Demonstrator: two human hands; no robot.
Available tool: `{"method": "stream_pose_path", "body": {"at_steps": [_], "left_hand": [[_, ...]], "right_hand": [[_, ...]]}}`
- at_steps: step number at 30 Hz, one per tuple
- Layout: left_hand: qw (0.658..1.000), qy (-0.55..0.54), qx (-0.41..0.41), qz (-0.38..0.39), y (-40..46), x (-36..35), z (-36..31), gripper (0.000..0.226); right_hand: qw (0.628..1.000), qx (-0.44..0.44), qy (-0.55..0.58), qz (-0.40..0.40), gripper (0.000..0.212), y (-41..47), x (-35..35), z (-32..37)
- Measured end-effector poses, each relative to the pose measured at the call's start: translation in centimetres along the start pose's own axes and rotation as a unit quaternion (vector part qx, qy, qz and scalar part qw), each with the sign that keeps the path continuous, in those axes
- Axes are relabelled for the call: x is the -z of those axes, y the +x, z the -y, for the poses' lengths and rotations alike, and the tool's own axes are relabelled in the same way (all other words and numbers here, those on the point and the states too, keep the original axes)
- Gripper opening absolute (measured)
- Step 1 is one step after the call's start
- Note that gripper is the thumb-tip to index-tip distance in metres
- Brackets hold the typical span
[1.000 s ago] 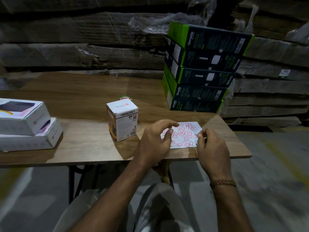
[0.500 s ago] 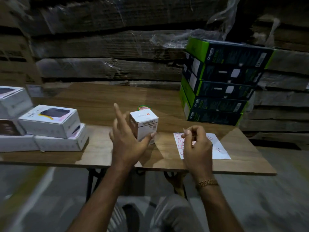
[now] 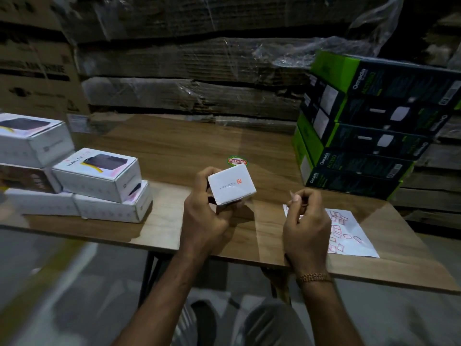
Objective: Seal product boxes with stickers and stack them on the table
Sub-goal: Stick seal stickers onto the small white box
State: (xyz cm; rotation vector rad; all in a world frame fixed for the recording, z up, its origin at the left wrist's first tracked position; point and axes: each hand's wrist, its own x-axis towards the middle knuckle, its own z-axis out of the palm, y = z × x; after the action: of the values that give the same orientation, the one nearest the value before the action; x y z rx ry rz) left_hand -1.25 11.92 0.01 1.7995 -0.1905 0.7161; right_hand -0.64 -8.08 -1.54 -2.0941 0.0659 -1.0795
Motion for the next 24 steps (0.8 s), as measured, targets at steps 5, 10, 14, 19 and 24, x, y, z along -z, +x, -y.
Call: {"method": "stream_pose_path", "body": {"at_steps": [5, 10, 14, 19, 24], "left_hand": [[1.000, -0.020, 0.020, 0.000, 0.1, -0.1, 0.3, 0.077], [0.991, -0.096, 0.093, 0.024, 0.4, 0.0, -0.5, 0.087], [0.934, -0.205, 0.293, 0.026, 1.8, -0.4, -1.1, 0.062], [0.865, -0.262, 0.419, 0.087, 3.0, 0.4, -2.9, 0.050], [0.799, -0.324, 0.487, 0.138, 3.8, 1.6, -4.8, 0.045]], "right_hand": [[0.999, 0.023, -0.028, 0.022, 0.004, -0.3, -0.3, 0.0], [0.999, 0.024, -0.020, 0.030, 0.004, -0.4, -0.3, -0.1], [1.000, 0.025, 0.004, 0.010, 0.005, -0.3, -0.1, 0.0], [0.999, -0.027, 0.039, -0.005, 0.006, 0.0, 0.4, -0.3], [0.996, -0.064, 0.059, 0.001, 0.007, 0.1, 0.4, -0.6]]}}
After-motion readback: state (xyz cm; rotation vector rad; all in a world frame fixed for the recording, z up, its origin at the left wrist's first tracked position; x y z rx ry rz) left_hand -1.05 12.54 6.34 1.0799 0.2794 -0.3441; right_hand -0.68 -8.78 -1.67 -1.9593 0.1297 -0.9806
